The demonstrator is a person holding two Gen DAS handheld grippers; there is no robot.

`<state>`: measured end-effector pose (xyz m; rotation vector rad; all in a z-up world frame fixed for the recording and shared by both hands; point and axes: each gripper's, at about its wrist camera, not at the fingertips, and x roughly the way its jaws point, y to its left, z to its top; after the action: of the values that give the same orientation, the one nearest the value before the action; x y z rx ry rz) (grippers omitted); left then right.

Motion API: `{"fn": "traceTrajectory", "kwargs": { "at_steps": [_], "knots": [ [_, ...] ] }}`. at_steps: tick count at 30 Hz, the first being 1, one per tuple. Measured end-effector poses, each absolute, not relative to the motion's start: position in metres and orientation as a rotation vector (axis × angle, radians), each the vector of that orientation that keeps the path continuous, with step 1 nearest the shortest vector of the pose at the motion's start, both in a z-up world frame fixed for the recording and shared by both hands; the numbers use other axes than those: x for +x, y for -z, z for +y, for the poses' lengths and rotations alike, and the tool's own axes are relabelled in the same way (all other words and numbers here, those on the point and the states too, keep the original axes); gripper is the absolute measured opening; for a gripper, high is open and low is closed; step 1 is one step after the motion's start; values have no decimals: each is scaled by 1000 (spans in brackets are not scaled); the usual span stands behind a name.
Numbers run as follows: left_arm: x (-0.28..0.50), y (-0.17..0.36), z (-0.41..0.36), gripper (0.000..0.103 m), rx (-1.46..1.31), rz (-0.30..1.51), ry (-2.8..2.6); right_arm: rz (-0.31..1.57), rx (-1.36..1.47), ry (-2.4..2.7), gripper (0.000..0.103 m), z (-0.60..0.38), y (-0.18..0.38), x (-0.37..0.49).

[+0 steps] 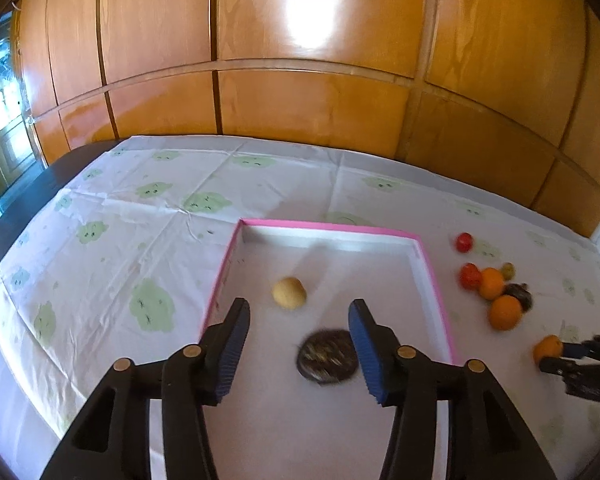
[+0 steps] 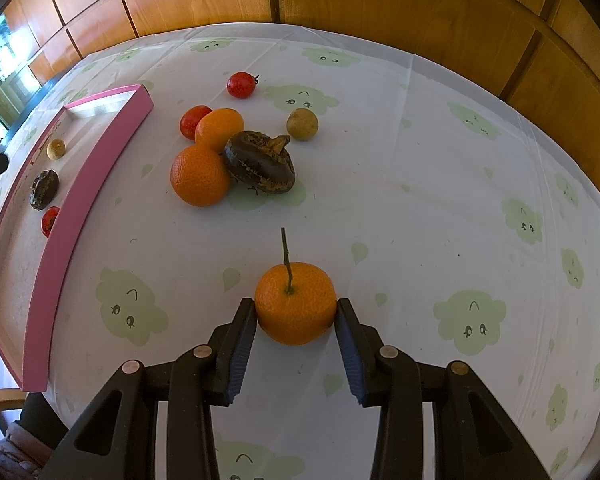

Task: Organize fruits
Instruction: 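Carry the mandarin into the pink tray and open the right tool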

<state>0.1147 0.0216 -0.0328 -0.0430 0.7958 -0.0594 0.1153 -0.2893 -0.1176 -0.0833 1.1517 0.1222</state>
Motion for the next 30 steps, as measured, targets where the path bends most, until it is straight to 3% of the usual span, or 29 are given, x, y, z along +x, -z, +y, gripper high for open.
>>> {"fn": "traceTrajectory", "kwargs": {
  "at_steps": [16,30],
  "knots": [
    [58,10,7,65,-28,720,97,1145,-107,-111,41,-286,117,114],
    [38,-10,11,66,-6,637,65,1135,-120,-100,40,-284,116,111]
  ]
}}
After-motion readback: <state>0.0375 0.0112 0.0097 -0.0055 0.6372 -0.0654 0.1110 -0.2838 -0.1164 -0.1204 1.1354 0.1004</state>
